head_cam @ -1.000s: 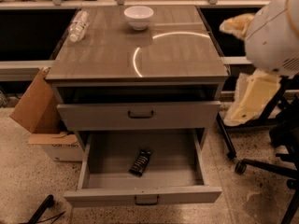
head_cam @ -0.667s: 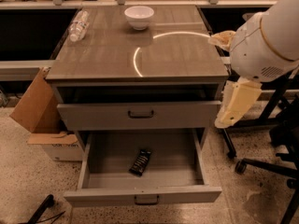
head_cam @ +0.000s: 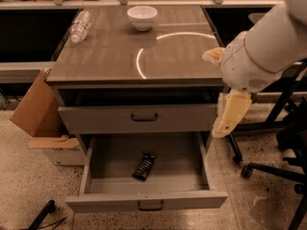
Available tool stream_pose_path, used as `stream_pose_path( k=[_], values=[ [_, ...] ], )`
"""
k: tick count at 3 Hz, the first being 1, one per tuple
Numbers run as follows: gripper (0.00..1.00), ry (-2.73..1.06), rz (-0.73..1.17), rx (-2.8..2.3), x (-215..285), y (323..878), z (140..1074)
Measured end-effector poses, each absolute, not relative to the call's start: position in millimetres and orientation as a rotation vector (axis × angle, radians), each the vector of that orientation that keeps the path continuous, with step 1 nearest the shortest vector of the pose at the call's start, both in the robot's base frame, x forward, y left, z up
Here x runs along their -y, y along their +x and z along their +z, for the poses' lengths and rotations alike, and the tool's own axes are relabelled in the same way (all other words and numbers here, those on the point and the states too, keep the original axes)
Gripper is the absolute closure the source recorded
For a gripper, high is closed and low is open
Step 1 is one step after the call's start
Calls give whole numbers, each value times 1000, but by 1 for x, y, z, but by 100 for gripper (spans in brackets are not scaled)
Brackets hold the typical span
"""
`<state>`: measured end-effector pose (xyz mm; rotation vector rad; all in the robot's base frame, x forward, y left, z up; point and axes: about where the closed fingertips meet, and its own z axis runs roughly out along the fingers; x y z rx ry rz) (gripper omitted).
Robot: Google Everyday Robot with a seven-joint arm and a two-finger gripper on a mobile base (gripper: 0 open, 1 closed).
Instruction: Pick rxbar chocolate from middle drawer and place on counter
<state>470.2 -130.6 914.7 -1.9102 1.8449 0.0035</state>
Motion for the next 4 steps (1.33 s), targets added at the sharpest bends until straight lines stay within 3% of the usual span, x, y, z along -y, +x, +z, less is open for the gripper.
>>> stream_pose_path(
  k=[4],
  values=[
    [0, -2046, 178, -1813, 74, 485, 749]
  ],
)
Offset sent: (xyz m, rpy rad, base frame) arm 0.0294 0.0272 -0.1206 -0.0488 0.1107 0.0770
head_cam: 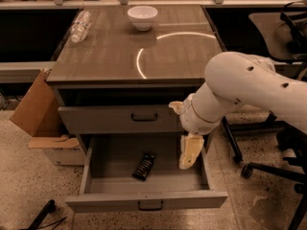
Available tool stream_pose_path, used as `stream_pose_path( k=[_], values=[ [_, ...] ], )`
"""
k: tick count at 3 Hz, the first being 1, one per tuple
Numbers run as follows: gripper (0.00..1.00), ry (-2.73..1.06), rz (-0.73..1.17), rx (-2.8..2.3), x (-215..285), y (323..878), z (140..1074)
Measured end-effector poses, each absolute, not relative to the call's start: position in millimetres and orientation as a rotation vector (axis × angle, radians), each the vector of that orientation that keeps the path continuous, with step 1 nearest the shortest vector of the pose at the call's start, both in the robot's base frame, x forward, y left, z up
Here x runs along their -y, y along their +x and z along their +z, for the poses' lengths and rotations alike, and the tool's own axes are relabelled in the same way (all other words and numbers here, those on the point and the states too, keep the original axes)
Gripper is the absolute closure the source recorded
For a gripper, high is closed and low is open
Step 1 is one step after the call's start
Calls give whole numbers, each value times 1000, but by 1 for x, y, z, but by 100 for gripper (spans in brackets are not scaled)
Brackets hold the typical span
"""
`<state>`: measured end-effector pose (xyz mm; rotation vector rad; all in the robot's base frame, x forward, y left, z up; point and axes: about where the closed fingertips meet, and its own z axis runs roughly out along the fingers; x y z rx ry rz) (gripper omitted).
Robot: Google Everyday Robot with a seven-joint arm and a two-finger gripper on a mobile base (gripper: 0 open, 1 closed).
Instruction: Pick rxbar chocolate from middle drawer and place on counter
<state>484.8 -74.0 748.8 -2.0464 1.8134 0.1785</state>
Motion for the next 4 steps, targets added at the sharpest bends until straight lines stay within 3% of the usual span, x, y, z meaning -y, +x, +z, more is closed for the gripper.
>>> stream_pose_path(
  k=[1, 4],
  values=[
    [0, -2046, 178, -1813, 74, 485, 749],
    [0, -1830, 432, -1920, 68, 486, 641]
  ],
)
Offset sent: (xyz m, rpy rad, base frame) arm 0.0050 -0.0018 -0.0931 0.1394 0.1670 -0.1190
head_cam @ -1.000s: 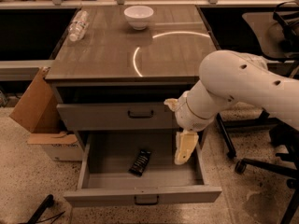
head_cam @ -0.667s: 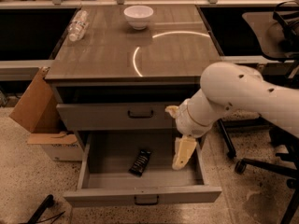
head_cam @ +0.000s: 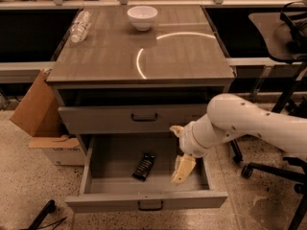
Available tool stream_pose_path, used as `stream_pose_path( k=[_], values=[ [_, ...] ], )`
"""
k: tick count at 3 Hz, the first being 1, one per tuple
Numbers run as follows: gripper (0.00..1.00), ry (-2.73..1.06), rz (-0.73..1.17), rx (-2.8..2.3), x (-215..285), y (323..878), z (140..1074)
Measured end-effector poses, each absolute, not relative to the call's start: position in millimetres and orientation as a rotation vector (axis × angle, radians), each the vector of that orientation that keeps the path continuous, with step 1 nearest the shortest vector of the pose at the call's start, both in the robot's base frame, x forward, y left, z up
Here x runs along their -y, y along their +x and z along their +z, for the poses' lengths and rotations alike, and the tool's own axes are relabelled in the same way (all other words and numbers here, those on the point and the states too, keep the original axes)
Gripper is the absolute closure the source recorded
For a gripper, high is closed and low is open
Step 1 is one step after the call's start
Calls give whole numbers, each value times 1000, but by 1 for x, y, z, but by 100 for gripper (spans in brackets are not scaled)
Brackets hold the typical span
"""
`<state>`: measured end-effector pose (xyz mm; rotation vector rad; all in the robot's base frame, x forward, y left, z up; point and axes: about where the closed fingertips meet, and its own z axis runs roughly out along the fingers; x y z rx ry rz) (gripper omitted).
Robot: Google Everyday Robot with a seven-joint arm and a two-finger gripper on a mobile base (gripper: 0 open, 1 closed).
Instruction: Pick rxbar chocolate from middle drawer and place on counter
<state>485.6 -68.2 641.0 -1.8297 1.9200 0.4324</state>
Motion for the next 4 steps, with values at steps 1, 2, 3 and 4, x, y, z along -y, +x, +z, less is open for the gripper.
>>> stream_pose_path(
  k=[1, 2, 3, 4],
  values=[
    [0, -1774, 488, -1914, 52, 488, 605],
    [0, -1774, 488, -1914, 52, 488, 605],
    [0, -1721, 575, -1933, 45, 487, 582],
    [0, -1603, 691, -1971, 34, 491, 547]
  ],
)
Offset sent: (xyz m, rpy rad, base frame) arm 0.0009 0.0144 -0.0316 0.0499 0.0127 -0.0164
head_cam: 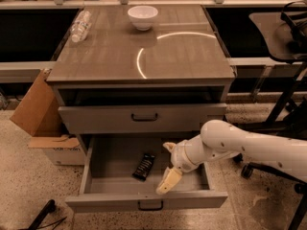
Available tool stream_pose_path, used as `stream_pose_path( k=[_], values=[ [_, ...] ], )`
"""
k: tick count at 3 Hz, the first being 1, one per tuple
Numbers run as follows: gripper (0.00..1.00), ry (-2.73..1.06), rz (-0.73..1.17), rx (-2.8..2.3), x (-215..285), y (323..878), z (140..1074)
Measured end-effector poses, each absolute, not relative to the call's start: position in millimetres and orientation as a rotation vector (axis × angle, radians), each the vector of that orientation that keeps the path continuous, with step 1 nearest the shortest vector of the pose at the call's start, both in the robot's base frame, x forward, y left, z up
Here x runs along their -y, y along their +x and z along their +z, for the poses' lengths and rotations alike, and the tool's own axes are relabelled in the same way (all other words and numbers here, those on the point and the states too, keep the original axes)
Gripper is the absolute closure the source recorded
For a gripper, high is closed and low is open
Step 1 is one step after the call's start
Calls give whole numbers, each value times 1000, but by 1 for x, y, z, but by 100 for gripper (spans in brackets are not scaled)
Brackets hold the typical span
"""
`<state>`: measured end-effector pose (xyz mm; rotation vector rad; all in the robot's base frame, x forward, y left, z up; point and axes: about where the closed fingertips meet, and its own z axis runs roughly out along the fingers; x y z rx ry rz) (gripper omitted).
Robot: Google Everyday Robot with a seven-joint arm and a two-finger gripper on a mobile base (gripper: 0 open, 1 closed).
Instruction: Pick rxbar chocolate from middle drawer and place on counter
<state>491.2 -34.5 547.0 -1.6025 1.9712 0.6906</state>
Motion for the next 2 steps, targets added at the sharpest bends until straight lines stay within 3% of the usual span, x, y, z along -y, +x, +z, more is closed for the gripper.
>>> stream_pose_path(
  k=[2],
  values=[
    [0, -1501, 708, -2018, 21, 500, 513]
  ],
)
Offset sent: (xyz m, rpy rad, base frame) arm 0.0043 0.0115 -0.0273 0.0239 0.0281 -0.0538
